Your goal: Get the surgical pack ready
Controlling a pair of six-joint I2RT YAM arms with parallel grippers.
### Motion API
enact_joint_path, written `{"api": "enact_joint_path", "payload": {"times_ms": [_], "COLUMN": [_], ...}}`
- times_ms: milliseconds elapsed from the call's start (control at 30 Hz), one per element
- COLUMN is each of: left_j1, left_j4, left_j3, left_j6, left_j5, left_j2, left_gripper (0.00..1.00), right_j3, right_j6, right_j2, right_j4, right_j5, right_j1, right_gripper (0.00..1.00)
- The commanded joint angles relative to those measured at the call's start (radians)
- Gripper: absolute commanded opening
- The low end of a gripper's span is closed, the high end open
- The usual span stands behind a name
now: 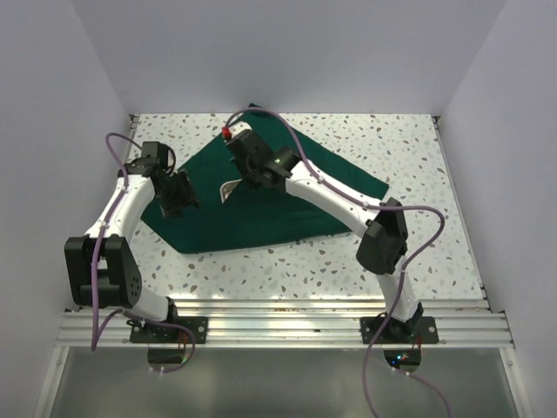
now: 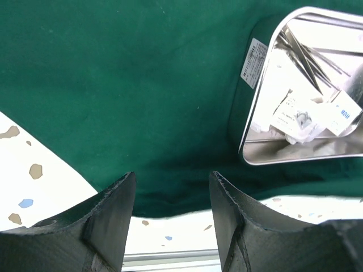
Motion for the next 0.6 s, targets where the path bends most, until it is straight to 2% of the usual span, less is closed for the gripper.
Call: {"api": "enact_joint_path", "payload": {"times_ms": [0, 167, 300, 567], "left_j1": [0.016, 0.032, 0.048, 0.095], "left_j4": [-0.008, -0.013, -0.019, -0.023], "left_j3": [0.039, 0.063, 0.109, 0.186], "left_j6": [-0.02, -0.035, -0.044, -0.043], "left_j5": [-0.035, -0.05, -0.062, -0.071], "left_j2": [0.009, 0.035, 0.058, 0.142], "left_gripper": [0.59, 0.59, 0.59, 0.59], "right_j3": [0.181, 0.422, 0.482, 0.485], "right_j6": [-0.091, -0.139, -0.154, -0.189], "right_j2": [0.096, 0.268, 0.334, 0.385], "right_j4": [0.029, 0.012, 0.06, 0.204], "right_j5": [0.02, -0.009, -0.046, -0.087], "right_j1": [-0.063, -0.121, -0.164, -0.178], "right_gripper": [0.0, 0.0, 0.0, 0.0]}}
